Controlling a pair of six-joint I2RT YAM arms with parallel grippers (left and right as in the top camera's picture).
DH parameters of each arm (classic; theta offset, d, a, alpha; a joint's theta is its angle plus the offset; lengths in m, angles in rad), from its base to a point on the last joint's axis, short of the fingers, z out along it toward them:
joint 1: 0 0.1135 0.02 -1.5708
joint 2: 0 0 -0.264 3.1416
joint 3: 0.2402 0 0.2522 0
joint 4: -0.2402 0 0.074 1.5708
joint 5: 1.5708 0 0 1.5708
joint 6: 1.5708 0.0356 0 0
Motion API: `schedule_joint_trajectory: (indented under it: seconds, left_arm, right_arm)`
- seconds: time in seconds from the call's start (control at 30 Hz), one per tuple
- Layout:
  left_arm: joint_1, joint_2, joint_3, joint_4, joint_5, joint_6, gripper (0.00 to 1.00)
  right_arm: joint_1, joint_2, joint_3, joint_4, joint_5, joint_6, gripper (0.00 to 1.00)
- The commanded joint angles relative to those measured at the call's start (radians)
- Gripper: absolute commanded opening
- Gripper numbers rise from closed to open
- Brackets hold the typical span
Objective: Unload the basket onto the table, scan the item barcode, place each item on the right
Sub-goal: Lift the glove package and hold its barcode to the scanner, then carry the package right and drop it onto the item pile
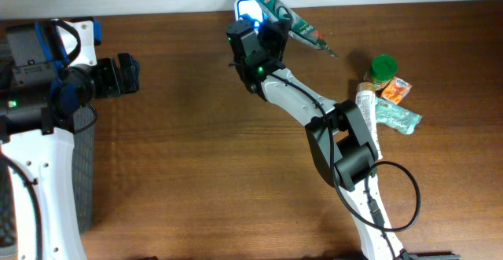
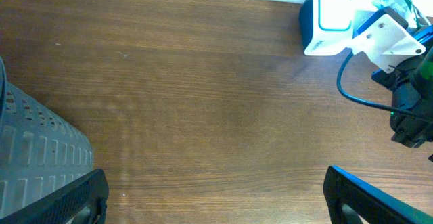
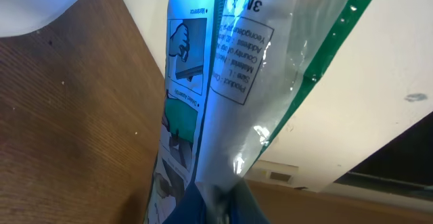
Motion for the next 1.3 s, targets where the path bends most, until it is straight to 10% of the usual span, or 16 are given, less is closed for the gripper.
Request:
schedule_joint_trajectory:
  seconds: [0.0,0.23,0.57,0.93,1.27]
  left_arm:
    - [-0.001,-0.008,0.013,0.002,0.011,0.012,0.99]
    - [-0.001,-0.008,0.013,0.002,0.011,0.012,0.99]
    - [-0.001,-0.008,0.013,0.002,0.011,0.012,0.99]
    - [-0.001,-0.008,0.013,0.002,0.011,0.012,0.99]
    - [-0.001,-0.008,0.013,0.002,0.011,0.012,0.99]
  right_arm:
    - [0.010,-0.118,0.013,-0.039,0.027,0.077,0.04]
    - [0.014,-0.319,0.013,-0.426,-0.212,0.380,0.04]
    - [-0.103,-0.619,0.013,-0.924,-1.065,0.989,0.04]
    - [-0.499,-0.657,-0.005,-1.415,-1.265,1.030,0.04]
    - [-0.876,-0.645,-0.303,-1.201,-1.274,1.275,0.04]
